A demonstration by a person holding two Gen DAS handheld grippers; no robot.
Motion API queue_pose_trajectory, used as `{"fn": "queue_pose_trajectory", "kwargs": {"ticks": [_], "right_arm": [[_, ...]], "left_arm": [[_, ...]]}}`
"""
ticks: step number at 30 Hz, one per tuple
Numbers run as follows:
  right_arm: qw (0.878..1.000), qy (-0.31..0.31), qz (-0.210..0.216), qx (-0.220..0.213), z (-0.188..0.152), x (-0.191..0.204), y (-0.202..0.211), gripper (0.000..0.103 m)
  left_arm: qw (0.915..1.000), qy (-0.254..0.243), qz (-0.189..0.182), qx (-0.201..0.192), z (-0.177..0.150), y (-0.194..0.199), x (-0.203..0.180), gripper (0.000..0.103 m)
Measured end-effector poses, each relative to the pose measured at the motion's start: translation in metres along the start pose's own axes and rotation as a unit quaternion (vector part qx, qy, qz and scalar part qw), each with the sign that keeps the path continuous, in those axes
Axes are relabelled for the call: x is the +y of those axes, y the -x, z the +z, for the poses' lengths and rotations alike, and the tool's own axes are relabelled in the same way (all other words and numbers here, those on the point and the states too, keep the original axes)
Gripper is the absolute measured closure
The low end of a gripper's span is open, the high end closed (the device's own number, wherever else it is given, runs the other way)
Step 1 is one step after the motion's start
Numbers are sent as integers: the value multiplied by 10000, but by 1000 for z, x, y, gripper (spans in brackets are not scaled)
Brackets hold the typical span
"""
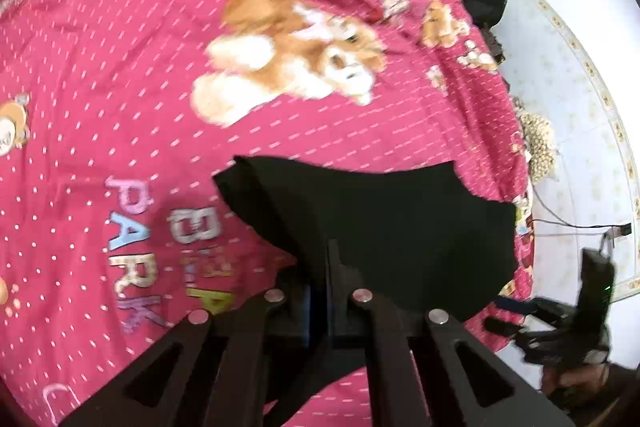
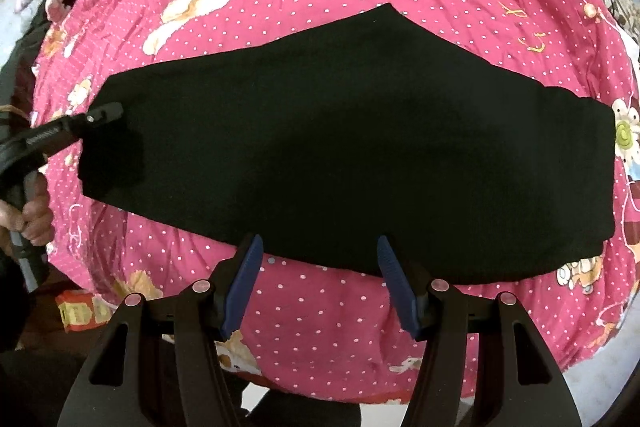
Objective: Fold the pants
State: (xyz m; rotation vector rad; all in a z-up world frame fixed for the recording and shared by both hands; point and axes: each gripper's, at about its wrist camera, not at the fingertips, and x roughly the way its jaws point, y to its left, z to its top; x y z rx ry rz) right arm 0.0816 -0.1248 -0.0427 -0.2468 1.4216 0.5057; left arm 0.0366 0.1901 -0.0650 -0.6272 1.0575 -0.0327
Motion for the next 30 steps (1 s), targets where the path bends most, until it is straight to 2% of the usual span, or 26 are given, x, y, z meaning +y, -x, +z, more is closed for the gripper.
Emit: {"fn": "queue_pose_trajectory", "kwargs": {"ticks": [3,8,12,18,21,25,29,30], "right_arm": [[9998,-38,152,-98,-5,-16,4,43],[9991,-177,271,-265,-14,-52,14,43],[9985,-313,291,-347,-23,-86,21,43],[9972,-616,212,-361,-38,-137,27,43],[9963,-767,167,-353,-42,-158,29,43],[9947,-956,156,-356,-44,-180,30,43],[9929,-1094,226,-411,-40,-192,28,43],[9925,-1117,248,-419,-39,-192,27,43]], "left_arm": [[9997,-148,56,-205,-2,3,-35,97],[9993,-363,10,-131,-1,-17,-97,97],[9979,-624,-97,108,-5,-51,-148,97],[9947,-849,-208,537,-16,-111,-201,97],[9929,-909,-236,733,-20,-137,-220,97],[9868,-1062,-149,1214,-27,-167,-240,95],[9841,-1294,-477,1119,-25,-150,-254,71],[9842,-1337,-494,1053,-23,-144,-254,70]]}}
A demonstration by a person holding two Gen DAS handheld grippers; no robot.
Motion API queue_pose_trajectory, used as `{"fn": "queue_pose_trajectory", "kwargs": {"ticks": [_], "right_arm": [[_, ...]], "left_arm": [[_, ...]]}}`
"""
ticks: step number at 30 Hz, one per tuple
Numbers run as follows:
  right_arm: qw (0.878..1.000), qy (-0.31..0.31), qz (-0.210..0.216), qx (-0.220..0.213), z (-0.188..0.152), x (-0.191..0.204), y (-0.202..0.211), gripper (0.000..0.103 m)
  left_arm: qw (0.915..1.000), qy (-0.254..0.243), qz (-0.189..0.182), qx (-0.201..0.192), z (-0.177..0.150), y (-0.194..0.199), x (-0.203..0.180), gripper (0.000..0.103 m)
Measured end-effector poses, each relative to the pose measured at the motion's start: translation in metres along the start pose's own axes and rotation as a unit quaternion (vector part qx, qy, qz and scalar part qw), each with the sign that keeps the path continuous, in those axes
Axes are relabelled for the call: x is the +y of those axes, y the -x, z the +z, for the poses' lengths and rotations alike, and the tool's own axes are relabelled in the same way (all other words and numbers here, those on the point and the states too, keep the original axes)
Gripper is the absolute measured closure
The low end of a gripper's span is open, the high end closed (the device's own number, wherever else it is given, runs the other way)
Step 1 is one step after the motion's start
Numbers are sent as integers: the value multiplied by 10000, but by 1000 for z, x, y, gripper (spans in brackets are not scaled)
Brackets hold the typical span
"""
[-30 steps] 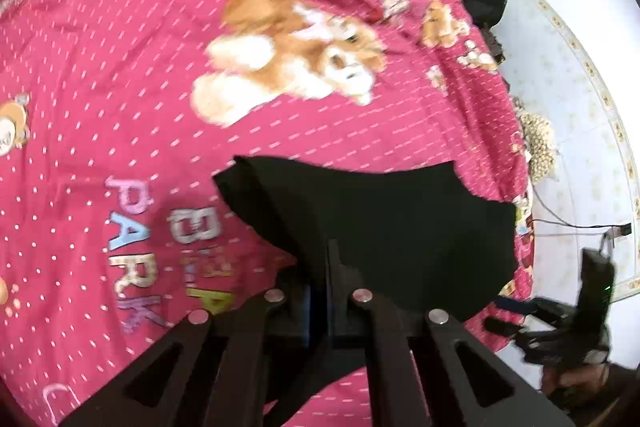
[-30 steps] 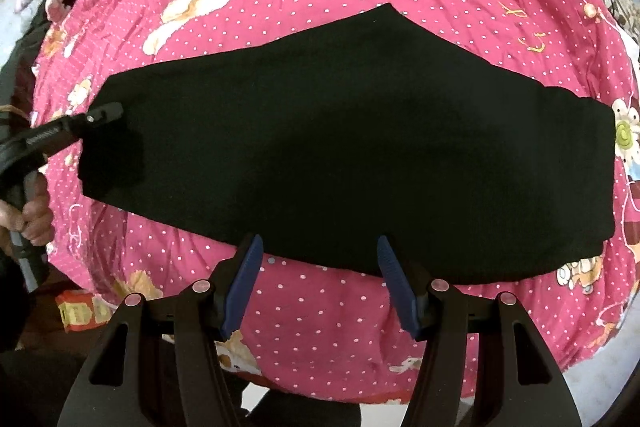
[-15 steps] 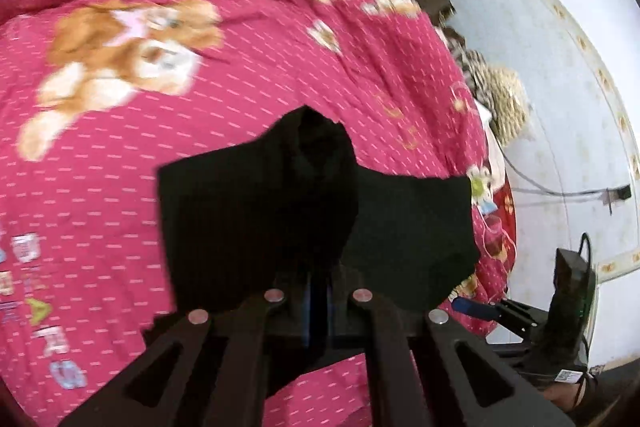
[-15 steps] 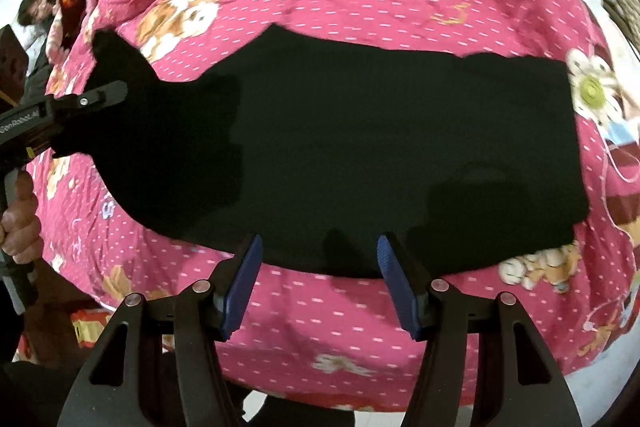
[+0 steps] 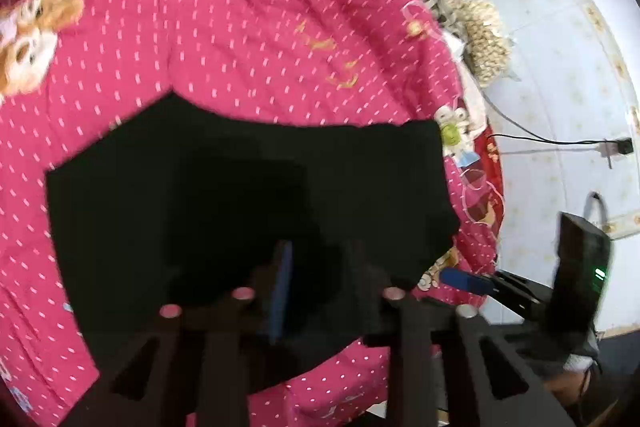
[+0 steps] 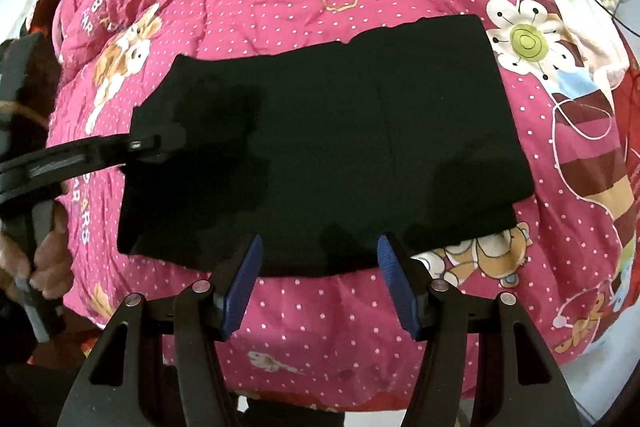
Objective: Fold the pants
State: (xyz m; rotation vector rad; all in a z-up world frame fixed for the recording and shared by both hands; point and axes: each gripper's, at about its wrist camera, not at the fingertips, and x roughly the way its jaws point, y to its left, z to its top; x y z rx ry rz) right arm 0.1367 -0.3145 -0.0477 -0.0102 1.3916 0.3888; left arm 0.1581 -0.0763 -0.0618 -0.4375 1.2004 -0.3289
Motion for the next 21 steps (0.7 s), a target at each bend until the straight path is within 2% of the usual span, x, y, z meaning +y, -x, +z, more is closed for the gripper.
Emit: {"fn": "queue_pose_trajectory", "kwargs": {"ticks": [5,9,11,16,21], "right_arm": [[9999,39,149,16,9,10,-11,43],[9992,143,322,163,12,22,-23,43],[9987,212,386,244,13,27,-29,43],[9978,260,463,385,19,36,-38,43],[9973,163,544,467,22,40,-43,43]], "left_arm": [[9989,141,413,-175,-7,33,35,70],[9954,517,803,-53,-26,42,82,70],[9935,720,882,50,-37,41,96,70],[9924,918,813,119,-60,39,108,70],[9947,844,563,148,-54,24,96,69]]}}
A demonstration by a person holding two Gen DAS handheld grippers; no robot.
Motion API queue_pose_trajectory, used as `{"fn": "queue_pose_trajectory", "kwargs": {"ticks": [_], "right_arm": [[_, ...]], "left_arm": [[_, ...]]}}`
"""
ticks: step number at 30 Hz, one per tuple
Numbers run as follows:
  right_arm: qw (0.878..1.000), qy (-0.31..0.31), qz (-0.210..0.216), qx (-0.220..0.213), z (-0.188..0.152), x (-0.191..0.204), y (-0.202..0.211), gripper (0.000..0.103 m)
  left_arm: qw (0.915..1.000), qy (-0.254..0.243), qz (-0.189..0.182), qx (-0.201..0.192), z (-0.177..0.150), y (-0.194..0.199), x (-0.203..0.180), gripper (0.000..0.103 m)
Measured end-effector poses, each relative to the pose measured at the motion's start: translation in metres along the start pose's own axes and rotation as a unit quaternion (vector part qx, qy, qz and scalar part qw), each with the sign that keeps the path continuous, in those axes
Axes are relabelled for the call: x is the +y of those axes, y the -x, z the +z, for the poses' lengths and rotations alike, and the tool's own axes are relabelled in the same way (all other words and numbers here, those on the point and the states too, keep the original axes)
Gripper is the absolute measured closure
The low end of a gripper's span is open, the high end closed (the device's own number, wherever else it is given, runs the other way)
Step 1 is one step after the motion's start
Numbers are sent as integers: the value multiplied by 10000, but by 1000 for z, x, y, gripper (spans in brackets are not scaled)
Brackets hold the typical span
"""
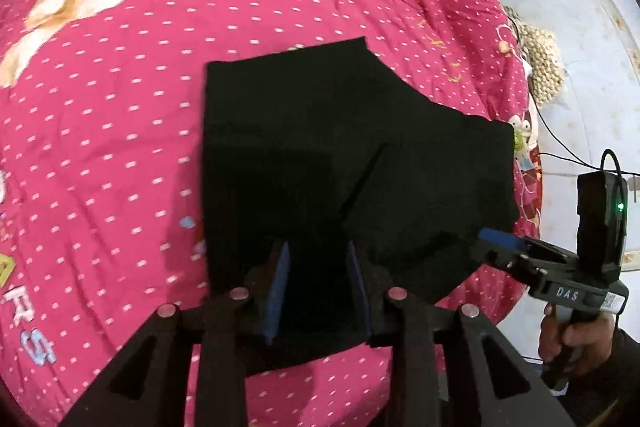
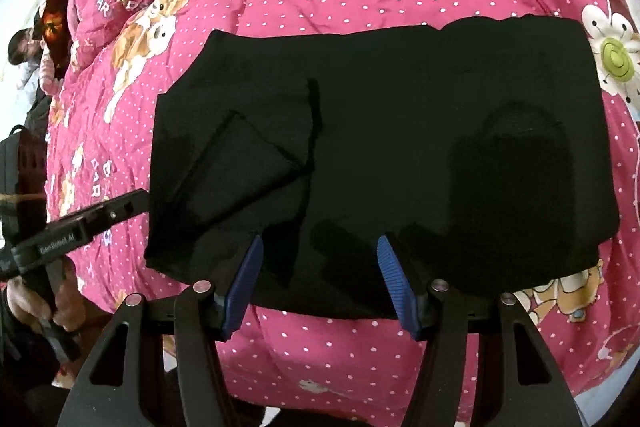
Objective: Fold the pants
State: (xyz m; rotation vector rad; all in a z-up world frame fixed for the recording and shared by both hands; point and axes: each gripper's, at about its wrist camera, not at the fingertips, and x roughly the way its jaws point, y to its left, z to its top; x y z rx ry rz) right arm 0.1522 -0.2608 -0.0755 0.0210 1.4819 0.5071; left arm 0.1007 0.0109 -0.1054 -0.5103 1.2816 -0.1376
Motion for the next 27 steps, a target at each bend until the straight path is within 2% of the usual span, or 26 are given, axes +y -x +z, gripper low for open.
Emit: {"fn": "queue_pose_trajectory", "kwargs": {"ticks": [4,9,13,16,18,21,24,27], "right_arm": [[10000,-37,-37,15,-1,0,1,43],[9998,-150,-124,10,-8,-7,7,43],[9993,-335,-152,-51,-14,-19,14,43],[9989,-451,-111,-83,-16,-24,15,43],[9988,-481,-67,-84,-16,-25,14,43],[9989,-468,66,-64,-14,-21,11,43],[9986,-409,327,-48,-11,-15,8,43],[9981,-303,528,-15,-4,-7,0,43]], "left_arm": [[9997,-72,-200,85,18,-22,-18,64],[9945,-289,-746,677,22,-54,-43,60],[9771,-669,-1634,1191,-1,-49,-68,60],[9660,-890,-1975,1409,-21,-38,-78,60],[9698,-790,-1897,1310,-25,-28,-72,60],[9822,-449,-1608,865,-20,-7,-49,60],[9939,-167,-1036,352,-9,15,-21,60],[9983,61,-580,66,-1,30,3,60]]}}
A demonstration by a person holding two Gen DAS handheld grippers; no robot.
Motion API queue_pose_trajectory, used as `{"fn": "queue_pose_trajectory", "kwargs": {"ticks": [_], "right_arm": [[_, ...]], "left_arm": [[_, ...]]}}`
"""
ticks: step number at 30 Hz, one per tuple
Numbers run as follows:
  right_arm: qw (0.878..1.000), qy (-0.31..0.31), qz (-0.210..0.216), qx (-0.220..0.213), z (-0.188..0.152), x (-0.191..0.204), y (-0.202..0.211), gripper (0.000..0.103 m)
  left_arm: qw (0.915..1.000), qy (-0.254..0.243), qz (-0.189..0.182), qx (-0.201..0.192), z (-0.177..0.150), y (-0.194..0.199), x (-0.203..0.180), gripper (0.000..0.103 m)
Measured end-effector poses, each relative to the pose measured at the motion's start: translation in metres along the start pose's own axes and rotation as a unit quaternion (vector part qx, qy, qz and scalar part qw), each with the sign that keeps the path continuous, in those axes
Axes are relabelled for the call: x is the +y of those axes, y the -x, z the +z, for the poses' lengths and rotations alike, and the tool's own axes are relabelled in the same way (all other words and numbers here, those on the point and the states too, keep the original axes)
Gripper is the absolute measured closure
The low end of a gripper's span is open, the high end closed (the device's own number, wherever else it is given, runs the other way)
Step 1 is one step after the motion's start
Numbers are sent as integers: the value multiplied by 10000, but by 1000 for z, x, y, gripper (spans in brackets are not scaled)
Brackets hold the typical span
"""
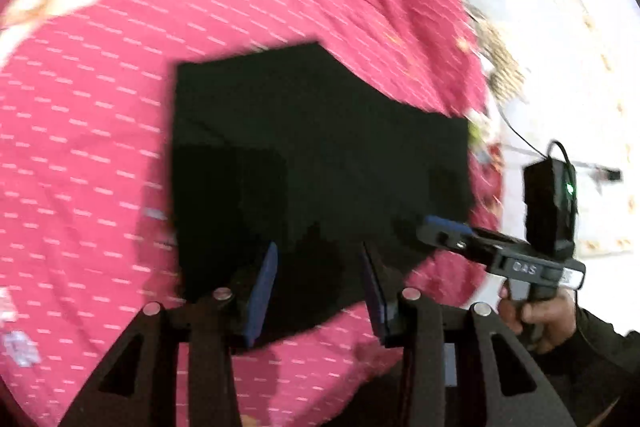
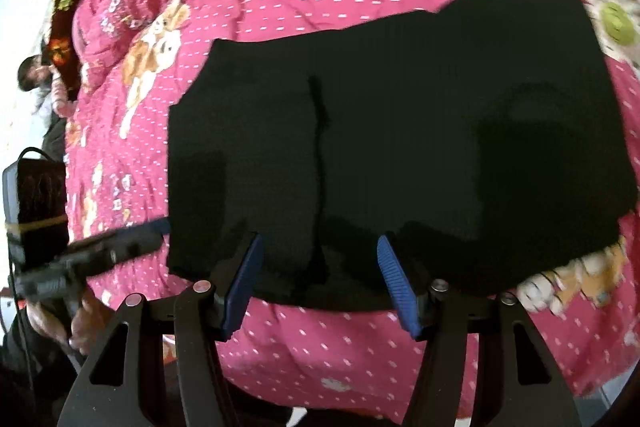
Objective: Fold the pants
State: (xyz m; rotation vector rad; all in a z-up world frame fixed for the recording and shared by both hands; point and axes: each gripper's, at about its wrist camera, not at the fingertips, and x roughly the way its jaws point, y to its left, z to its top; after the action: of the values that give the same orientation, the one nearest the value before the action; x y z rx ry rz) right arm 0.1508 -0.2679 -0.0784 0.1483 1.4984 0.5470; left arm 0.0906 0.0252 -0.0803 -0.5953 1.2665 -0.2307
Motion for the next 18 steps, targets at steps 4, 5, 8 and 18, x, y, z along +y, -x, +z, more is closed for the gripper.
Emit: {"fn": "queue_pose_trajectory", "kwargs": {"ticks": [4,5,8,18], "right_arm": [[9998,159,106,3,20,10,-18,43],[9998,177,78,-4,25,10,-22,43],[9999,127,48,80,41,9,-40,43],[9988,157,379,265,65,7,-53,98]], "left_arm": [[9990,218,326,-209,5,15,22,60],[9987,254,371,-222,5,13,24,60],[9982,328,476,-167,3,10,33,60],[9976,460,511,22,8,-10,37,60]]}}
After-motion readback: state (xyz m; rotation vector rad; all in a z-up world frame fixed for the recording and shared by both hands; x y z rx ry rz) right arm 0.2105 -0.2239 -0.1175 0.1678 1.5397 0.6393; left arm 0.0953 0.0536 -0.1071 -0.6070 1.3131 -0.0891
